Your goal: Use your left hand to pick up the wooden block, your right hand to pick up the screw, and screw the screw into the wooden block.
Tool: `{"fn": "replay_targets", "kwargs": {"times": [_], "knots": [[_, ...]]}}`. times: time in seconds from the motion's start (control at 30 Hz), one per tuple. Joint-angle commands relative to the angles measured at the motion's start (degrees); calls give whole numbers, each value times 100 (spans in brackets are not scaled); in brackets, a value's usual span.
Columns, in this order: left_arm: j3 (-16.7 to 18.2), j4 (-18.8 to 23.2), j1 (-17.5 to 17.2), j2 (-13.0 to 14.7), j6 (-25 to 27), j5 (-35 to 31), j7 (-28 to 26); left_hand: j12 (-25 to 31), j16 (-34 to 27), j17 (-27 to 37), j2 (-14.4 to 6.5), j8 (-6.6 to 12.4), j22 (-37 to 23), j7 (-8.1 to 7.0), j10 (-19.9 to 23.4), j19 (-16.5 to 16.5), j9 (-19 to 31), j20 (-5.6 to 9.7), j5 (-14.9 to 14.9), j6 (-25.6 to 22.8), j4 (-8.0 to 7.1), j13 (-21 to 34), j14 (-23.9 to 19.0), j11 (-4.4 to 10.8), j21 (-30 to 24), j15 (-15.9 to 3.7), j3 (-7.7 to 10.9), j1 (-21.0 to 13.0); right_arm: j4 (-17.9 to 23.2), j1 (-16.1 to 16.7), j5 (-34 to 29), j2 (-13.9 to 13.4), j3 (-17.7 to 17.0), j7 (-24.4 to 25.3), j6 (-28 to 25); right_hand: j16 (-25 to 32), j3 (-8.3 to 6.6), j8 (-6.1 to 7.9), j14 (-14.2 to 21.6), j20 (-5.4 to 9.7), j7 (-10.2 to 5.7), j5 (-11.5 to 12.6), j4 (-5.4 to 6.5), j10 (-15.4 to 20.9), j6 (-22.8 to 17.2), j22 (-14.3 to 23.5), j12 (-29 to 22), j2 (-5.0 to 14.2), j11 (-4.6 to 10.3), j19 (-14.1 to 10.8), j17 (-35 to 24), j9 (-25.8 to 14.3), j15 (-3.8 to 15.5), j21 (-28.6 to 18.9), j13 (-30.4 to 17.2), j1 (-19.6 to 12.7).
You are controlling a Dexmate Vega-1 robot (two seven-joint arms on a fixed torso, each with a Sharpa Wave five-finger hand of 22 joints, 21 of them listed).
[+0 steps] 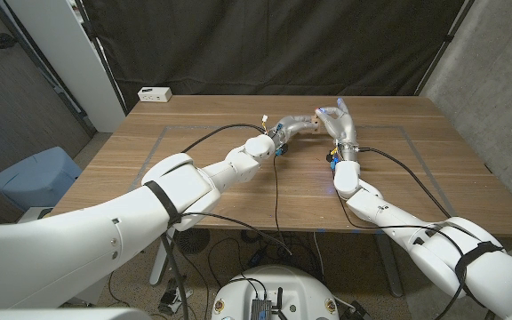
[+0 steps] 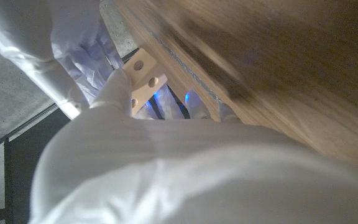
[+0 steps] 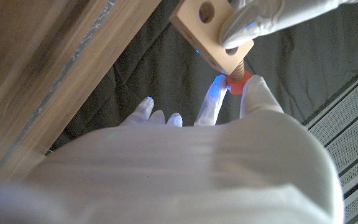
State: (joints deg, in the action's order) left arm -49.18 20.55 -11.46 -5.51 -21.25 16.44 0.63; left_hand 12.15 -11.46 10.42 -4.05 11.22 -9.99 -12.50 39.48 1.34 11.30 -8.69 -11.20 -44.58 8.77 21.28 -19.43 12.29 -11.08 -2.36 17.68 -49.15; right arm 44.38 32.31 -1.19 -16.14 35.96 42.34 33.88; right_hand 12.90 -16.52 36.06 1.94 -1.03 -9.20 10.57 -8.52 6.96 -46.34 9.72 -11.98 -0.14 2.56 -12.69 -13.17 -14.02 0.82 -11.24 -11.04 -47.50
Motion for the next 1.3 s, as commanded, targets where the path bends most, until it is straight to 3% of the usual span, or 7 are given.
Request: {"fn": "replay_targets", "kwargs": {"times": [0.03,1.3], "knots": [[17,11,-44,13,-118,-30,4,25,-1,2,-7,31,-21,-29,-34,2,15,-28,-25,-53,-12,13,-2,-2,-19,-364,44,13,122,62,-47,-59,10,6,-59,1,13,36,5,-6,-5,4,1,40,-51,33,19,45,-2,9,-25,-7,17,-8,-27,8],[36,32,-113,74,-419,-153,8,26,-1,1,-12,32,-21,-29,-39,-1,16,-41,-26,-49,-11,14,-3,-3,-18,-353,49,9,704,263,-260,-357,-77,-49,-321,2,17,50,4,-10,-6,3,5,80,-75,33,12,55,-12,9,-25,7,17,-8,-27,17]]}}
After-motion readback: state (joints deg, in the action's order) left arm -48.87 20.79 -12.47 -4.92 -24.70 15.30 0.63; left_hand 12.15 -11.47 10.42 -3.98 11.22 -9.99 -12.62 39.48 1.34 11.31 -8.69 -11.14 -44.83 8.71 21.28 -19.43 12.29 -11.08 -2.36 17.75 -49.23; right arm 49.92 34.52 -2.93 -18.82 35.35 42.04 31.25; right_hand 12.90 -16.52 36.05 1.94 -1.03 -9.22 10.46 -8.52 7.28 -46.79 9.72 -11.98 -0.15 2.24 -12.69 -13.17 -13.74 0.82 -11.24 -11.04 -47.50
